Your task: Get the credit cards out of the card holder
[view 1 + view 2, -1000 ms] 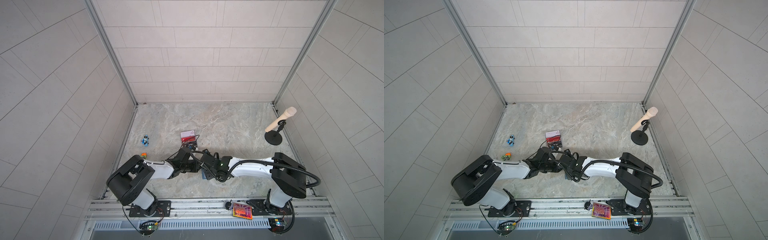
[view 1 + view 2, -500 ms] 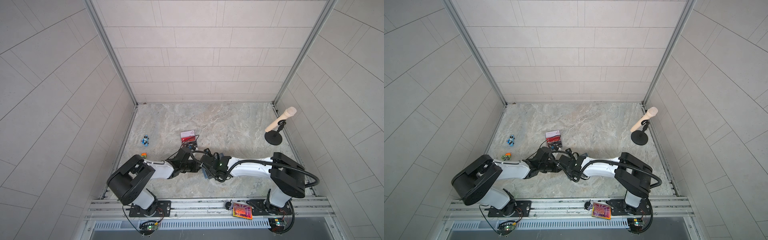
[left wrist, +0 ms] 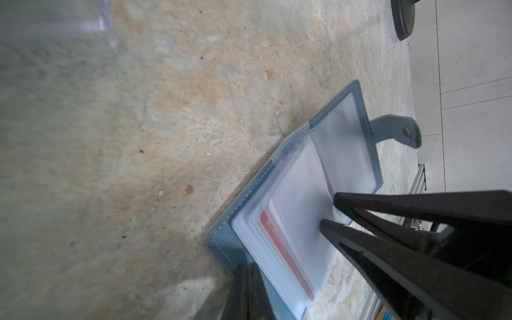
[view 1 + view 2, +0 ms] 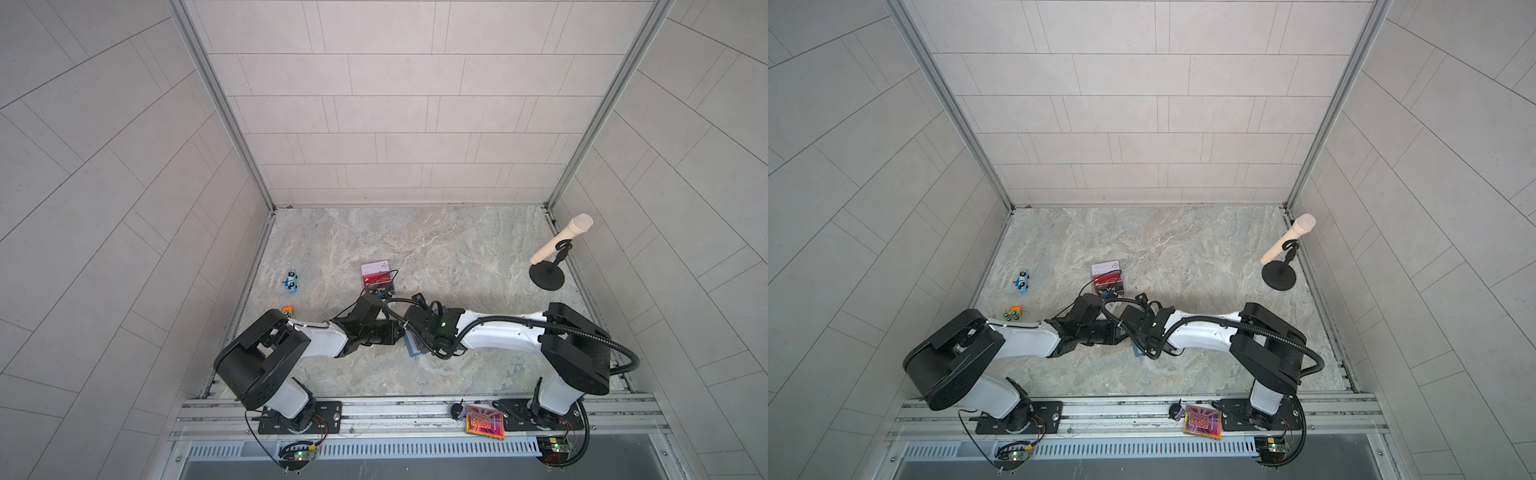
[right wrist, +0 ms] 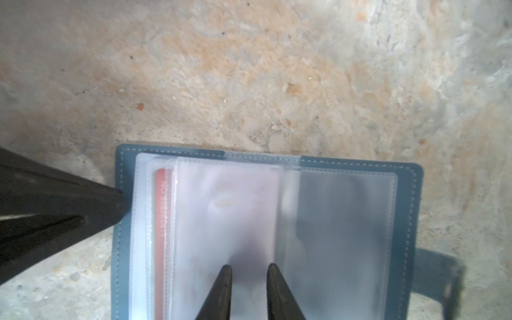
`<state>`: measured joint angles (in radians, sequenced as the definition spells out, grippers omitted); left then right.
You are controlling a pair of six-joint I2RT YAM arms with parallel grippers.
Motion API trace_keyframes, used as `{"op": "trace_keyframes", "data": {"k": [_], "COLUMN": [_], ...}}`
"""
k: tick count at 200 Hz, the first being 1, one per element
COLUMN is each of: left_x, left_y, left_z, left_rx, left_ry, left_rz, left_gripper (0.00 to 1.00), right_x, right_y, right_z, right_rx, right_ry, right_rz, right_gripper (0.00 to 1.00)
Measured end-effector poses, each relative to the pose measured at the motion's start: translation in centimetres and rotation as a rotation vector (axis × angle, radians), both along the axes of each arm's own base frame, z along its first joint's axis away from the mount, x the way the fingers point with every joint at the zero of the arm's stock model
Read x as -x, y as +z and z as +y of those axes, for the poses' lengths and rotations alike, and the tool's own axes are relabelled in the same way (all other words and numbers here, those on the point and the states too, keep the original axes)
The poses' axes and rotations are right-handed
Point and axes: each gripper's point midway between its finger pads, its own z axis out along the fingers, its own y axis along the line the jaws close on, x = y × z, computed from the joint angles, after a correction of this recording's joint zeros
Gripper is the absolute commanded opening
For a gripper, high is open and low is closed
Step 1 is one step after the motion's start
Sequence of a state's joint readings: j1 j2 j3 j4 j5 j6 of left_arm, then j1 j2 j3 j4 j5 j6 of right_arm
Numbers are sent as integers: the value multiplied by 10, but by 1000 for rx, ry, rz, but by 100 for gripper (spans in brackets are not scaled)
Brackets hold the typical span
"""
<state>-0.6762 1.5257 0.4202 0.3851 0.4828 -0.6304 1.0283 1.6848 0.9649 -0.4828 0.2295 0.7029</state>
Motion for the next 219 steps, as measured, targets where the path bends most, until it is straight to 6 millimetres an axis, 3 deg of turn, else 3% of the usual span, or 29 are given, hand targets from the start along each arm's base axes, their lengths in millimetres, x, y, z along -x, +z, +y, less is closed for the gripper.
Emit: {"op": "trace_keyframes", "data": {"k": [39,51,73,105,159,219], "left_x": [0,0,0,0,0,0], "left_y": [0,0,0,0,0,0], "left_z": [0,0,0,0,0,0], "left_rx": [0,-1,-1,-2,-3,-3], "left_ry": [-2,-2,-2,-3,-3,-3], "left_rz": [-1,-1,-1,1,3,3], "left_gripper": [2,2,1,1,1,1], "right_x": [-3,-2,0,3,15,14], "right_y": [4,7,16,26,8,-1], "right_z": [-8,-8,-1,15,34,34], "right_rx": [20,14,-42,-121,-113,-88], "right_ry": [-5,4,32,94,159,151], "right_rz": [-4,-6,-7,-6,34,35], "right_gripper": [26,32,51,60,61,49]}}
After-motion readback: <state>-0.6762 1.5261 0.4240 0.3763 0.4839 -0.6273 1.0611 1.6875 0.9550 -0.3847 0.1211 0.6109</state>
